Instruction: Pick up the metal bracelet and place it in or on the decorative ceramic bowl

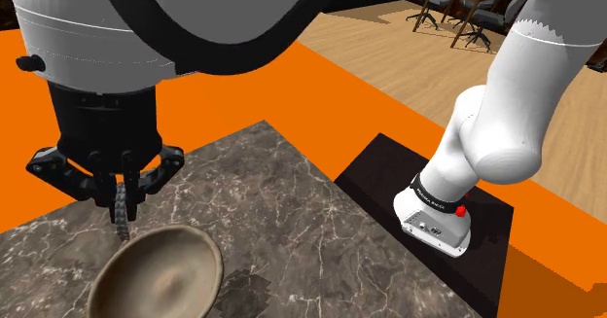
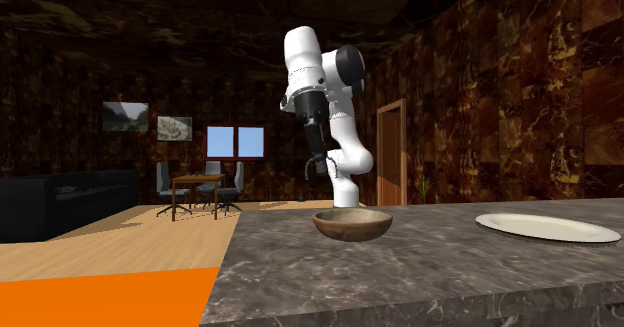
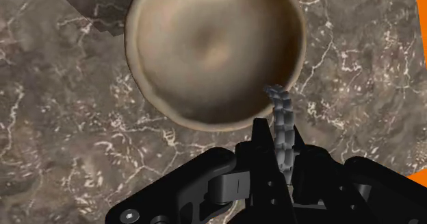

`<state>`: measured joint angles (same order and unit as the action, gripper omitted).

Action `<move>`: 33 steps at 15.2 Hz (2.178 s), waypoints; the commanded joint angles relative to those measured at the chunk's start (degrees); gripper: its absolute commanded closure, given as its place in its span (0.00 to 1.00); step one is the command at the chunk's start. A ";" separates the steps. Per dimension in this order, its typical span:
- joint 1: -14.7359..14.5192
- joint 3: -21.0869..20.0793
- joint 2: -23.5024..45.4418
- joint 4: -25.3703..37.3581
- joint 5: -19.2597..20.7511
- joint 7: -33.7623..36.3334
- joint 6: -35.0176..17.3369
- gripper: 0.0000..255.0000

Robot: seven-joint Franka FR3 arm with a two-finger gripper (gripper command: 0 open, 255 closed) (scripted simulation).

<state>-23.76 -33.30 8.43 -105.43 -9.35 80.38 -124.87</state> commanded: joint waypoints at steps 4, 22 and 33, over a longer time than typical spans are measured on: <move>-3.27 -2.22 -1.35 -1.80 0.78 5.89 -1.70 1.00; -4.12 -1.85 2.77 -8.13 2.70 5.80 -11.55 1.00; -2.96 -2.14 -0.15 -7.50 0.68 4.46 -8.26 0.00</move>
<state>-27.23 -35.29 9.64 -112.83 -7.69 85.47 -134.31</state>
